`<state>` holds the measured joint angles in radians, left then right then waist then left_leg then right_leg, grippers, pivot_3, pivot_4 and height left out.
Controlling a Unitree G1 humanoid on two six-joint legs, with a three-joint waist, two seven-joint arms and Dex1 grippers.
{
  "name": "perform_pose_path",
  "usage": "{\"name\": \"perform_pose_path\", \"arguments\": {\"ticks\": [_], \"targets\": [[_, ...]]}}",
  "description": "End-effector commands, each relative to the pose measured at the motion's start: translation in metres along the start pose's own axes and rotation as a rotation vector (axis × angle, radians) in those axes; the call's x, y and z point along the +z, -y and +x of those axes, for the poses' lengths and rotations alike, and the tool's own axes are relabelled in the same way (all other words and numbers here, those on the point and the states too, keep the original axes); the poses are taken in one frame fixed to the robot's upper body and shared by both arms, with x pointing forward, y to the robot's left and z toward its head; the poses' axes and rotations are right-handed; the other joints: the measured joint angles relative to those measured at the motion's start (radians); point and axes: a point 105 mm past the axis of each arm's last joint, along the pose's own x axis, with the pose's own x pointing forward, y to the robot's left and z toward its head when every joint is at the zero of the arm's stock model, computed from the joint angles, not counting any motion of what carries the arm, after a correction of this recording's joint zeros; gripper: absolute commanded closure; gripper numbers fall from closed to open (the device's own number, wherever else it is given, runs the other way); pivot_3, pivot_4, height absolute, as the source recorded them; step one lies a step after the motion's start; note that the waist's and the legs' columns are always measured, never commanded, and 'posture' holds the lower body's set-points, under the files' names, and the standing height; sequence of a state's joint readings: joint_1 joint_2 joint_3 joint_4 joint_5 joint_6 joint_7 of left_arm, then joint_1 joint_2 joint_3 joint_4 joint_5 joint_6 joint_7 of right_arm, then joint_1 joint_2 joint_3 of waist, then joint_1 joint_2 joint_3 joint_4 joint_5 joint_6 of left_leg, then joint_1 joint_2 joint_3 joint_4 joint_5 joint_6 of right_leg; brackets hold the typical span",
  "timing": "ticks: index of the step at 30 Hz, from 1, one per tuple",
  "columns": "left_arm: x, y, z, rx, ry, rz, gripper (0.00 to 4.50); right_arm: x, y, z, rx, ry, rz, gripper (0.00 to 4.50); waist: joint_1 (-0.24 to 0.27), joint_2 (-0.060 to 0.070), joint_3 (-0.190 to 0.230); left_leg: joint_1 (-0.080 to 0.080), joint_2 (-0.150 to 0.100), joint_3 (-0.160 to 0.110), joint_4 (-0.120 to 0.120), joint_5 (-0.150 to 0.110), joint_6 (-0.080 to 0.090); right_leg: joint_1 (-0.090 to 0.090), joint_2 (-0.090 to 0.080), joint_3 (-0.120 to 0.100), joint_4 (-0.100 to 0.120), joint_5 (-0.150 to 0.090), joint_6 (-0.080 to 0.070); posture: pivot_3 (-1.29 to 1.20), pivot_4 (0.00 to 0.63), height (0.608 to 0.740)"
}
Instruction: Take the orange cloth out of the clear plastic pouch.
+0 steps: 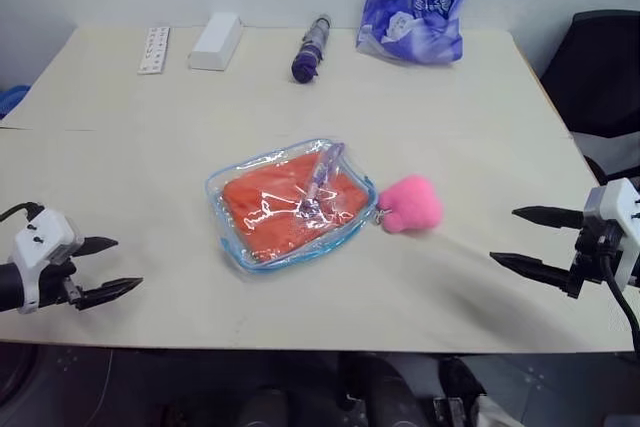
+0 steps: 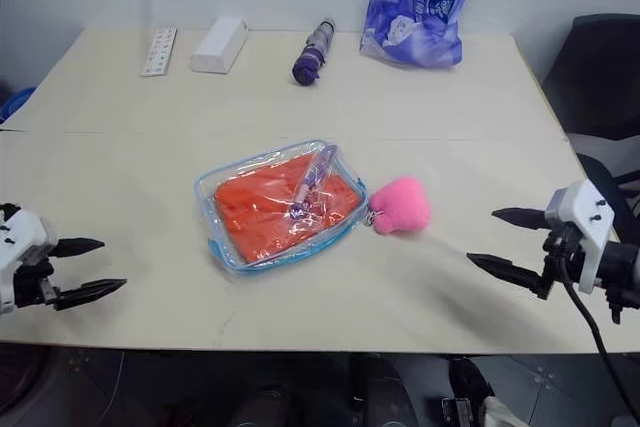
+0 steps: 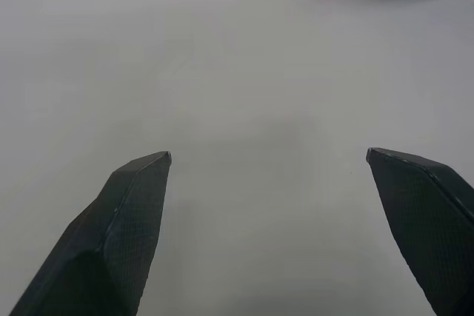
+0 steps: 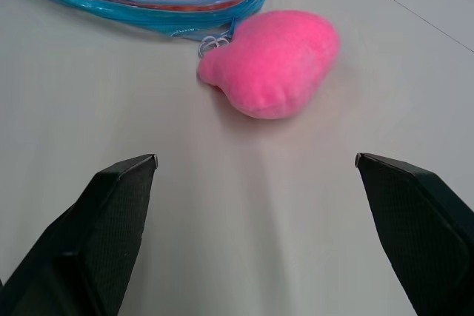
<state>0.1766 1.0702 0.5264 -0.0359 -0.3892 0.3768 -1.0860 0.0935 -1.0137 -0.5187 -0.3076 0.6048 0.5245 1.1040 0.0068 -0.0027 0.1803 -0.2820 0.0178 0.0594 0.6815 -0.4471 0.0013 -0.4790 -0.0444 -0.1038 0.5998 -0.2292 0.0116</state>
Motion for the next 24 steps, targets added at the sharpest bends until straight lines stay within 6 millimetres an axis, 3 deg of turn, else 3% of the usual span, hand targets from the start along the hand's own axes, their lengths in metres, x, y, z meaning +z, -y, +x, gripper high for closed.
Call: {"name": "perform_pose_path", "arguments": {"ticks": [1, 18, 21, 24], "targets": [[0.006, 0.003, 0.0, -0.014, 0.007, 0.05, 0.03, 0.007, -0.002, -0.002, 0.008, 0.012, -0.04, 0.0, 0.0, 0.0, 0.0, 0.0, 0.0, 0.0, 0.0, 0.0, 0.0, 0.0, 0.0, 0.0, 0.001, 0.0, 0.0, 0.0, 0.15, 0.74], [0.02, 0.003, 0.007, 0.01, 0.069, 0.047, 0.03, 0.001, -0.002, 0.002, -0.028, -0.005, -0.061, 0.0, -0.007, 0.0, 0.0, 0.0, -0.001, 0.004, 0.001, 0.001, -0.002, 0.0, 0.0, 0.003, 0.007, 0.0, -0.001, 0.0, 0.15, 0.74], [0.031, 0.003, 0.01, 0.017, 0.121, 0.026, 0.03, 0.002, -0.001, 0.003, -0.042, 0.004, -0.061, 0.0, -0.006, 0.0, 0.0, 0.001, -0.001, 0.004, 0.002, 0.002, -0.003, 0.0, 0.0, 0.003, 0.008, 0.0, -0.001, 0.0, 0.15, 0.74], [0.056, 0.005, 0.014, 0.009, 0.226, -0.028, 0.03, 0.005, -0.001, 0.004, -0.051, 0.027, -0.051, 0.0, -0.005, -0.001, 0.0, 0.001, -0.002, 0.004, 0.002, 0.003, -0.004, 0.0, 0.0, 0.004, 0.009, 0.0, -0.001, 0.0, 0.15, 0.74]]}}
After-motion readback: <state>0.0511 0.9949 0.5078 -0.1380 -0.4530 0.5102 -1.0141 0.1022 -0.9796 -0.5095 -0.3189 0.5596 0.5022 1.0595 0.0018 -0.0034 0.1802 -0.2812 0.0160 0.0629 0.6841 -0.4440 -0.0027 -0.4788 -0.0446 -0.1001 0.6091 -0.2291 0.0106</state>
